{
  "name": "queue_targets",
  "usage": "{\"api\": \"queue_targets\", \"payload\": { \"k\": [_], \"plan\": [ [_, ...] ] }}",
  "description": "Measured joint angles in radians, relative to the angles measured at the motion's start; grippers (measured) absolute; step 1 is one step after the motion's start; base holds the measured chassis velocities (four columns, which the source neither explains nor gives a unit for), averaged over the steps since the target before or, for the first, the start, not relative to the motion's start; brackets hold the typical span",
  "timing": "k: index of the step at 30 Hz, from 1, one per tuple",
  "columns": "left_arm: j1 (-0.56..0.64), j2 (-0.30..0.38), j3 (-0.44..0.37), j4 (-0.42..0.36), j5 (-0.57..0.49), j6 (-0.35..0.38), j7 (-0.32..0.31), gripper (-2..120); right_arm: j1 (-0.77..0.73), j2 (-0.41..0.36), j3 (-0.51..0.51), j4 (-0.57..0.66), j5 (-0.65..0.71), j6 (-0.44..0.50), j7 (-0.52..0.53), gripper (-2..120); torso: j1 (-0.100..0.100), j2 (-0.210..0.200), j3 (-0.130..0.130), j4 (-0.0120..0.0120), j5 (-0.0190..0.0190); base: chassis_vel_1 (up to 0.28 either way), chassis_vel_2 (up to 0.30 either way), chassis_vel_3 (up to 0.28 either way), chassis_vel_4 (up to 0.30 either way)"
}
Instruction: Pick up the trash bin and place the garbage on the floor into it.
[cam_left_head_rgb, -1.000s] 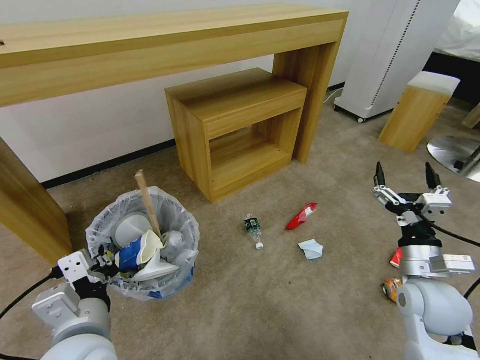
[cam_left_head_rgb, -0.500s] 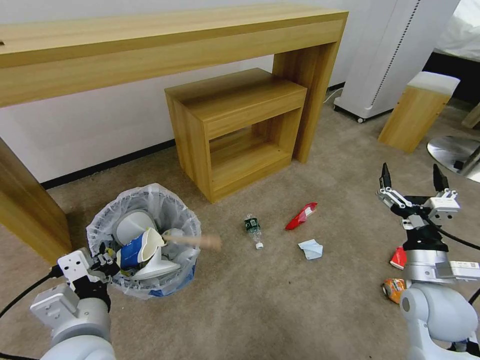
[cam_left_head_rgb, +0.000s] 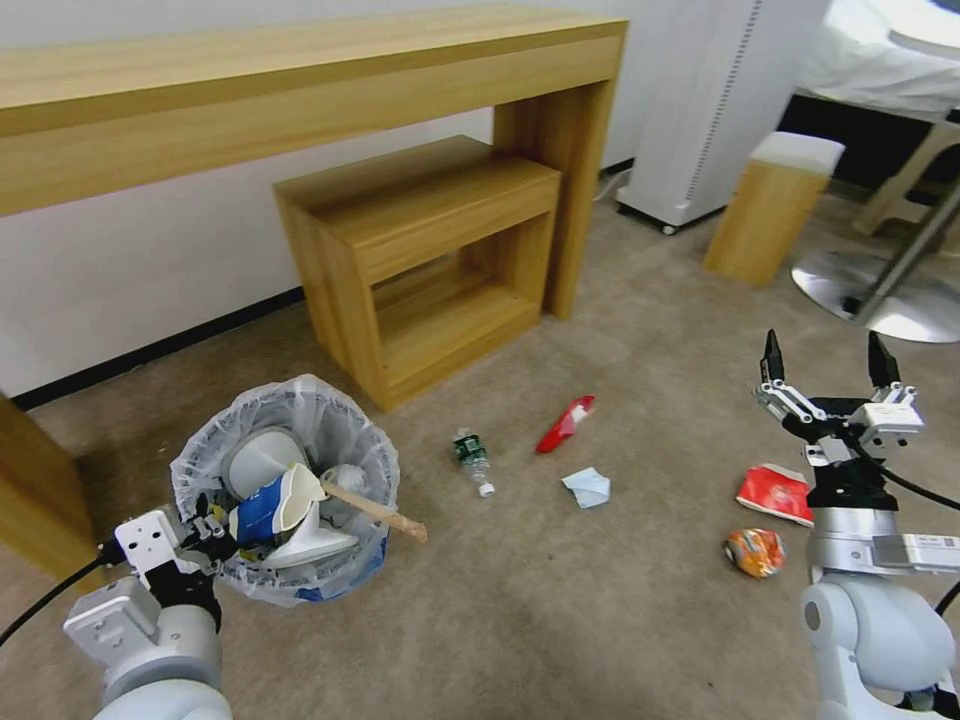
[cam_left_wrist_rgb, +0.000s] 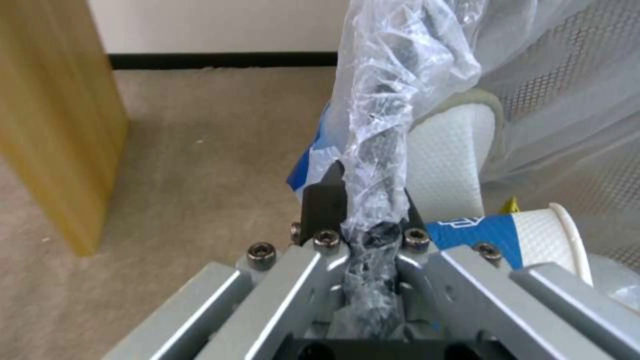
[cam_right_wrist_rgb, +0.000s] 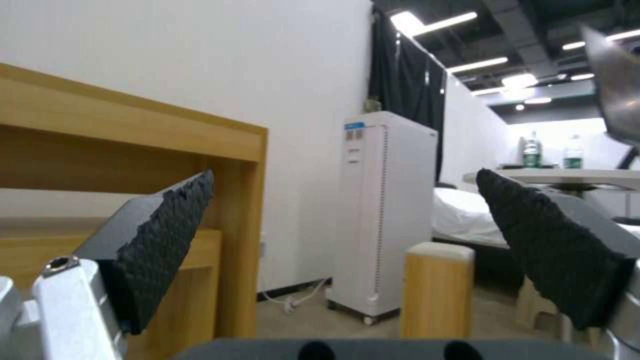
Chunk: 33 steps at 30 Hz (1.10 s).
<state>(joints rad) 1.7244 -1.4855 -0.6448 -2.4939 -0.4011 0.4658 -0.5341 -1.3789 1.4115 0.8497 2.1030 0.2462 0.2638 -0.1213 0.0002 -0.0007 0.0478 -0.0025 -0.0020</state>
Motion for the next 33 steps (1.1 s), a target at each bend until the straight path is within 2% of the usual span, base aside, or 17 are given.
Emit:
{"api": "queue_targets", "payload": {
  "k": [18, 28, 33],
  "plan": [
    [0.006, -0.012, 0.006, -0.006, 0.002, -0.003, -0.003, 1, -0.002, 0.009, -0.013, -0.021, -0.006, 0.02, -0.028, 100, 0.0, 0.0, 0.0, 0.0004, -0.0001, -0.026, 0.007, 0.006, -0.025],
    [-0.003, -0.02, 0.015, -0.003, 0.017, 0.0, 0.008, 1, -0.019, 0.001, -0.032, -0.001, 0.024, 0.022, -0.015, 100, 0.0, 0.0, 0.0, 0.0002, -0.0002, -0.198, 0.201, 0.197, -0.189],
    [-0.002, -0.012, -0.019, -0.006, 0.004, 0.003, 0.008, 1, -0.009, -0.003, -0.067, -0.04, 0.009, 0.044, -0.013, 100, 0.0, 0.0, 0.0, 0.0004, -0.0001, -0.265, 0.264, 0.266, -0.272]
  ]
}}
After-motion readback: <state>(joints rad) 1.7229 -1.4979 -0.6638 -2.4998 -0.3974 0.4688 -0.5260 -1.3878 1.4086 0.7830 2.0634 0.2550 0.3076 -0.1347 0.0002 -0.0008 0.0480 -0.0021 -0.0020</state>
